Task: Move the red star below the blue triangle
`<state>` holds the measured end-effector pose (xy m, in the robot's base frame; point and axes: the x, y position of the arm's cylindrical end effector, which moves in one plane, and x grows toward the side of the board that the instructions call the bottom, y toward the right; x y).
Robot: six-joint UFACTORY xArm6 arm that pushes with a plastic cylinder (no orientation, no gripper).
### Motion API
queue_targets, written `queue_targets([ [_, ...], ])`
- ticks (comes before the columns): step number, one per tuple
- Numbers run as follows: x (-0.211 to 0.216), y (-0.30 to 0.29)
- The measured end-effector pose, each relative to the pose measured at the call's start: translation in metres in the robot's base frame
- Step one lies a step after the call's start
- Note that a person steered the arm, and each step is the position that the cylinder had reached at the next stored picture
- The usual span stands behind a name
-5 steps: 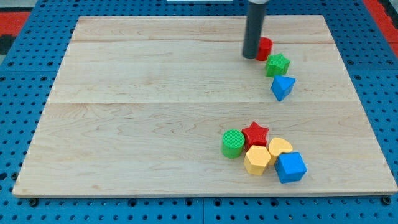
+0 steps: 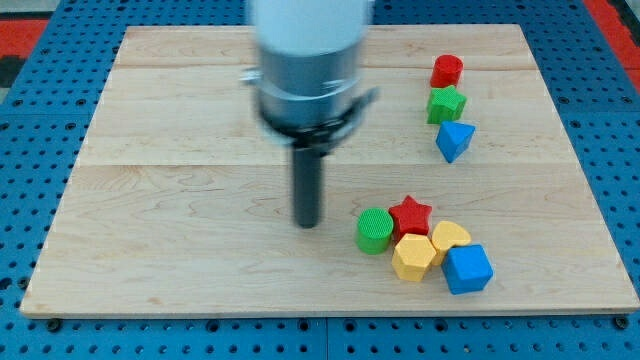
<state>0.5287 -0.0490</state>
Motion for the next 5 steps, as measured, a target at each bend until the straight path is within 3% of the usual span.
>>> queue_targets([
  [1, 0.041, 0.028],
  [3, 0.015, 0.132],
  [5, -0.013, 0.143],
])
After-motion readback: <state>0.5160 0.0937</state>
